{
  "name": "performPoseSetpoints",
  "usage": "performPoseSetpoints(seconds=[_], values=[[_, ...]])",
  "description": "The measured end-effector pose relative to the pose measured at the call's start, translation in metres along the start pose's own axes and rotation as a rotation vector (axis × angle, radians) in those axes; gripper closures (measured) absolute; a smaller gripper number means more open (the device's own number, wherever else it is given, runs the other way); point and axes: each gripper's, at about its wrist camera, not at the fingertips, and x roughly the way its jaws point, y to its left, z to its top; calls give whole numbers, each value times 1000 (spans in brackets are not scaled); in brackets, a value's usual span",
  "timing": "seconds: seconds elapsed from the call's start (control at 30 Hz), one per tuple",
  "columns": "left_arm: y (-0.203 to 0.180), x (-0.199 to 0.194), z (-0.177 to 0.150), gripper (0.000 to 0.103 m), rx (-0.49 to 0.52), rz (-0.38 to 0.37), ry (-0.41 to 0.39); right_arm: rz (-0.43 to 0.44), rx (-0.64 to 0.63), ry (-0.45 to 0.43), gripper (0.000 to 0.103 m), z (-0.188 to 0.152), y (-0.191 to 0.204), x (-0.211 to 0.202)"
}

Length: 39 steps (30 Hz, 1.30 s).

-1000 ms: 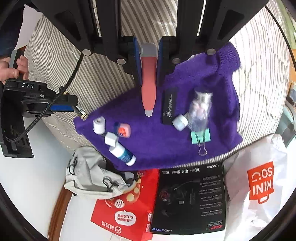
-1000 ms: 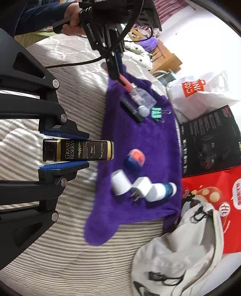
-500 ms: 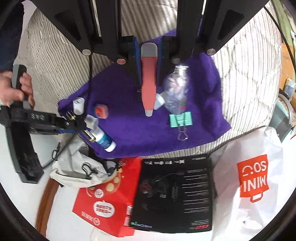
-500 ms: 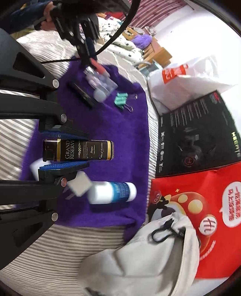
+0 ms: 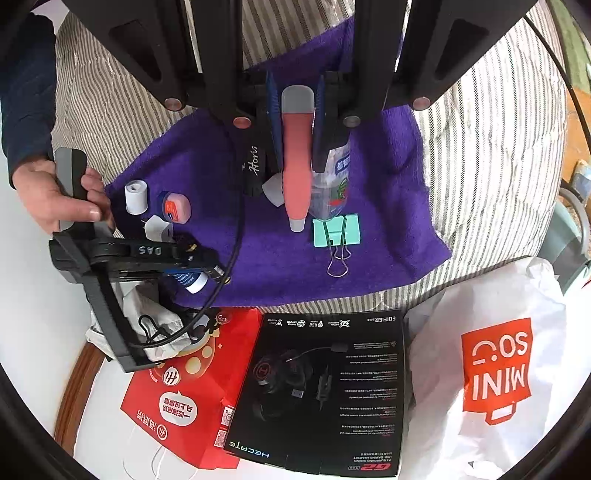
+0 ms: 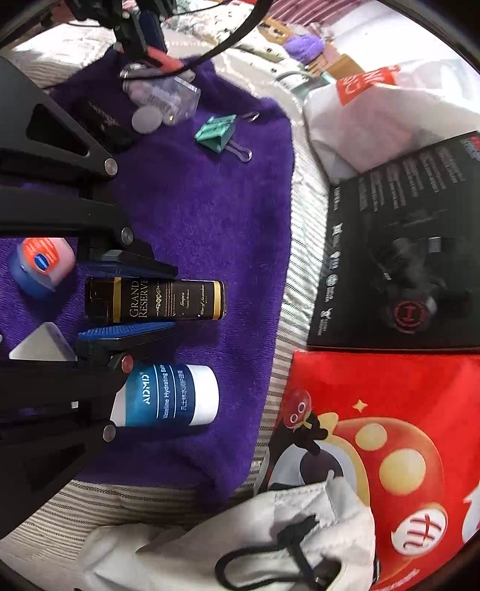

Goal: Organize rigid objects
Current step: 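Set the pink tube on the towel with the left tool while the right tool sets the bottle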

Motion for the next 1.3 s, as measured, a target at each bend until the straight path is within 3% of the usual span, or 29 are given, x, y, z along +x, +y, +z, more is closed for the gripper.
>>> performPoseSetpoints(seconds=[0.23, 0.37, 0.47, 0.73, 1.03, 1.3], values=[[4, 5, 4, 88, -8, -13, -6, -17, -31, 4, 79, -3, 5, 4], [7, 4, 5, 88, -11, -8, -9, 6, -65, 8, 69, -7, 8, 3], [9, 3, 5, 88, -14, -1, -9, 13, -59, 22, 67, -11, 6, -1], [0, -1, 6, 88, 0, 5, -14, 37, -19, -16, 67, -34, -6, -39], [-26, 14, 7, 88, 36, -27, -7, 63, 1, -95, 67, -84, -7, -104], [-53, 42, 14, 88, 78, -61, 23, 67, 50, -77, 67, -137, -11, -131]])
